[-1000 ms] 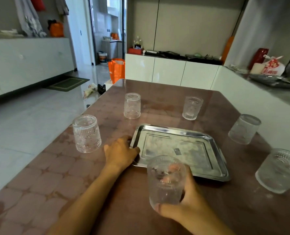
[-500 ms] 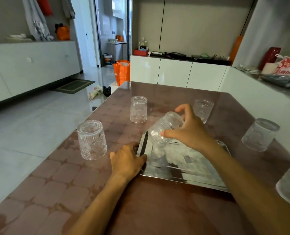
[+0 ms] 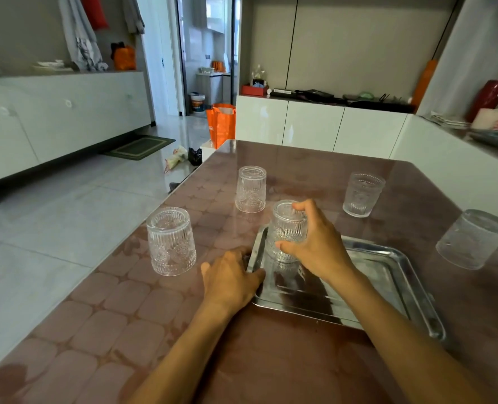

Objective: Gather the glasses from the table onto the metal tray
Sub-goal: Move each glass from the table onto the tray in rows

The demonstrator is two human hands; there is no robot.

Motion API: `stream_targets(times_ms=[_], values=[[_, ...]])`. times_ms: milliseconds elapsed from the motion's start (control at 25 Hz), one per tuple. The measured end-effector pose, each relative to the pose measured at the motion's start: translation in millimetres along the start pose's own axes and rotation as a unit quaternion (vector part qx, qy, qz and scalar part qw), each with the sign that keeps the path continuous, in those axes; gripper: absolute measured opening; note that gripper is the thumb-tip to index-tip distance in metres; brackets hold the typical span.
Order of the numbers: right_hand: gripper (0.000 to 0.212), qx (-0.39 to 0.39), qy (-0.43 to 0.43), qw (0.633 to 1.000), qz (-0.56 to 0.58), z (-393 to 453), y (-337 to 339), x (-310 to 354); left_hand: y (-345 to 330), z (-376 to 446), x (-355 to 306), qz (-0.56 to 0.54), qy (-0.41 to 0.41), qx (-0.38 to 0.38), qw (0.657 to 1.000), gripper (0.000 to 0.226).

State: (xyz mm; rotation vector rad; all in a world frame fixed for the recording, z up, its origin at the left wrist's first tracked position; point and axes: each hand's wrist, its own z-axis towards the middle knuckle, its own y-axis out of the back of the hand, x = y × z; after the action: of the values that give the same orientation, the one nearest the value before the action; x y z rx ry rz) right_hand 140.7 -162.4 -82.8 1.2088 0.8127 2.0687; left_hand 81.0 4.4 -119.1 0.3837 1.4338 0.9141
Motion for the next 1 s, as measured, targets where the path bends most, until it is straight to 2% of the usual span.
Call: stream_targets(times_ms=[80,200,240,320,360,400,480,520,560,640,680,720,800,880,1000], values=[[0.082,0.002,-0.009,1.0,-0.01,-1.8,-0.6,-1.1,-1.0,-2.4,-2.0,0.001,-0.003,0.006,1.0,0.035],[0.114,0.003,-0.051,0.998,0.022,-13.4,1.3,4.6,5.1,-11.4,-6.5,0.002,-0.015,0.019,1.0,0.034],[0.115,-0.014,-0.055,0.998,0.039,-20.0,2.2,6.9,8.1,-15.0,-8.1,-0.006,-0.022,0.025,0.999,0.037],[0.103,-0.059,-0.039,0.996,0.056,-39.5,4.7,10.3,20.4,-25.8,-9.7,-0.049,-0.047,0.037,0.997,0.053],[0.093,-0.091,-0.021,0.994,0.058,-49.8,7.0,10.7,31.6,-29.8,-8.8,-0.08,-0.075,0.009,0.994,0.058],[0.082,-0.118,-0.001,0.991,0.059,-60.0,9.5,10.9,45.8,-31.5,-6.3,-0.107,-0.108,-0.06,0.987,0.058],[0.064,-0.129,0.028,0.988,0.078,-77.4,14.1,14.2,78.1,-26.5,9.1,-0.108,-0.147,-0.238,0.954,0.061],[0.058,-0.117,0.029,0.989,0.091,-83.7,16.5,16.8,92.6,-21.2,19.0,-0.088,-0.127,-0.29,0.944,0.071],[0.052,-0.101,0.025,0.989,0.101,-88.3,18.2,19.7,103.6,-14.7,29.0,-0.071,-0.074,-0.293,0.951,0.088],[0.038,-0.077,0.029,0.991,0.109,-93.2,19.6,27.1,111.1,-5.5,44.7,-0.13,0.041,-0.18,0.974,0.116],[0.031,-0.068,0.035,0.991,0.11,-94.7,20.6,31.6,109.1,-2.9,50.1,-0.192,0.067,-0.117,0.972,0.115],[0.026,-0.054,0.041,0.992,0.11,-95.8,21.7,35.9,105.6,-0.1,56.0,-0.239,0.076,-0.076,0.965,0.104],[0.022,-0.018,0.042,0.993,0.113,-97.7,24.6,41.3,103.9,2.2,63.6,-0.26,0.068,-0.047,0.962,0.083],[0.023,0.004,0.031,0.988,0.149,-99.9,31.1,44.4,105.8,-1.1,61.1,-0.236,0.032,-0.05,0.97,0.083],[0.044,0.052,0.014,0.971,0.232,-99.4,40.6,54.1,103.6,-22.1,28.9,-0.21,-0.073,-0.054,0.974,0.075]])
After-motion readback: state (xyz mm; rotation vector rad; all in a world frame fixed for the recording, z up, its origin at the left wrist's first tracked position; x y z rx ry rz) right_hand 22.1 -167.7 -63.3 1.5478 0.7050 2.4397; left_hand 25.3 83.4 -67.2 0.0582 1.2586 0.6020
